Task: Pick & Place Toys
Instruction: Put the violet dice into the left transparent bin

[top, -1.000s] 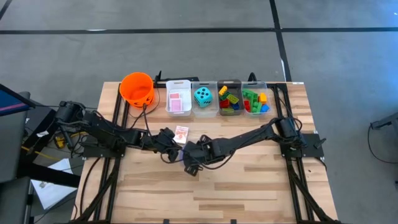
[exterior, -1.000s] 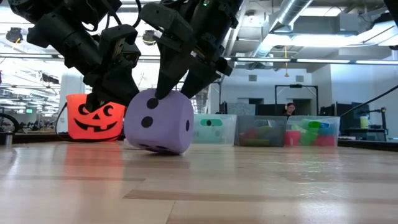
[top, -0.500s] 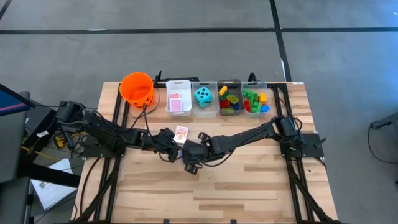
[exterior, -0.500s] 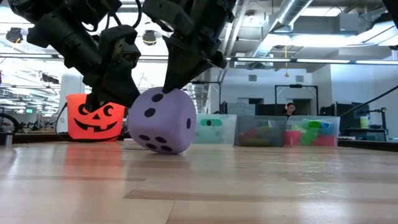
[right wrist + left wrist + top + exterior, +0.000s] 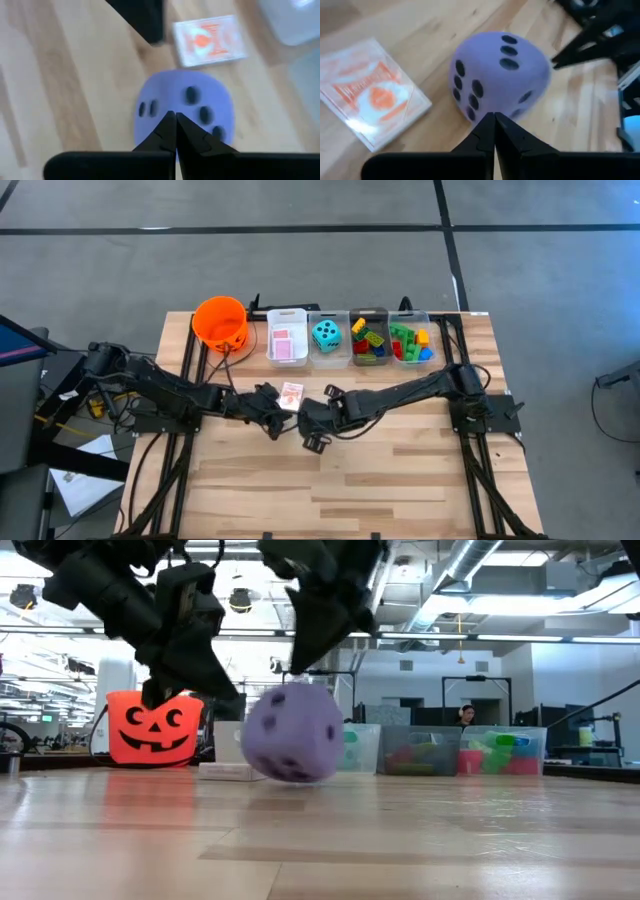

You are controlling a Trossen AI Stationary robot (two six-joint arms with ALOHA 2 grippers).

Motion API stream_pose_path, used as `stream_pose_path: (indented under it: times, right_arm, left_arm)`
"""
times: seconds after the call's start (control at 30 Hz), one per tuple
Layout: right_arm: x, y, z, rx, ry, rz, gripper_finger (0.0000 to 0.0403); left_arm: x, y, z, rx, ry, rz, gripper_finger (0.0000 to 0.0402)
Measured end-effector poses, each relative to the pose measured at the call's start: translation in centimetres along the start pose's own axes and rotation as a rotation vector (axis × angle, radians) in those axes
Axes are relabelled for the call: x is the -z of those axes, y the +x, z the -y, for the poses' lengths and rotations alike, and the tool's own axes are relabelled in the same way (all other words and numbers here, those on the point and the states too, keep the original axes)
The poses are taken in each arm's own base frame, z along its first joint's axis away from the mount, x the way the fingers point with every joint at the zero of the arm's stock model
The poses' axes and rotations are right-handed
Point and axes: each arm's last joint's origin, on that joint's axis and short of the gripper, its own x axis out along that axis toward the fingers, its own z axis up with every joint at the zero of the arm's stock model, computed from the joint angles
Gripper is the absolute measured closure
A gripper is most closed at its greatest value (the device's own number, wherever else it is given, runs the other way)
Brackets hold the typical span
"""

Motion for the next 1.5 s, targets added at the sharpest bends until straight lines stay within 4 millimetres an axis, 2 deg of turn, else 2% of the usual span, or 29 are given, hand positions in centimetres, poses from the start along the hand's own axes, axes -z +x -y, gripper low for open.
stream_pose_path:
  times: [0.17, 0.33, 0.5, 0.63, 0.77, 0.87, 0.97, 1.1, 1.23, 1.33, 1.43, 1.5]
  right_arm:
    - [-0.9, -2.9, 2.2, 0.059, 0.031, 0.05, 0.0401]
    - [-2.0, -4.7, 4.8, 0.103, 0.081, 0.09, 0.0401]
    - [-2.5, -4.1, 7.5, 0.086, 0.186, 0.023, 0.0395]
    - [-2.7, -3.7, 8.1, -0.02, 0.239, -0.038, 0.0341]
    - [-2.2, -4.0, 7.3, -0.124, 0.204, -0.102, 0.0253]
    - [-1.0, -5.5, 6.7, -0.097, 0.155, -0.149, 0.0176]
    - [0.3, -7.4, 6.0, 0.015, 0.088, -0.127, 0.011]
    - [2.8, -9.6, 5.3, 0.096, 0.028, -0.007, 0.0059]
    - [6.1, -10.6, 5.6, 0.004, 0.048, 0.153, 0.0049]
    - [9.1, -10.4, 6.3, -0.168, 0.098, 0.307, 0.0055]
    - [12.2, -9.3, 7.3, -0.379, 0.149, 0.468, 0.0064]
    - [14.5, -8.0, 8.0, -0.461, 0.144, 0.513, 0.0069]
  left_arm:
    - [-1.6, -2.0, -0.1, 0.032, 0.017, 0.066, 0.0401]
    - [-3.0, -3.9, 0.1, 0.081, 0.016, 0.144, 0.0401]
    - [-3.5, -5.6, 0.2, 0.125, 0.006, 0.181, 0.0401]
    - [-3.6, -6.2, 0.4, 0.152, 0.006, 0.192, 0.0401]
    - [-3.3, -6.1, 0.6, 0.159, 0.015, 0.173, 0.0402]
    - [-3.0, -5.7, 0.8, 0.16, 0.024, 0.158, 0.0397]
    - [-2.6, -5.0, 1.0, 0.171, 0.033, 0.129, 0.0381]
    - [-2.5, -3.4, 1.6, 0.212, 0.025, 0.139, 0.0347]
    - [-2.6, -1.8, 2.2, 0.253, 0.002, 0.205, 0.0317]
    - [-2.8, -0.9, 2.5, 0.263, -0.025, 0.285, 0.0306]
    - [-3.0, -0.1, 2.6, 0.232, -0.057, 0.373, 0.0304]
    - [-3.0, 0.3, 2.7, 0.229, -0.07, 0.399, 0.0305]
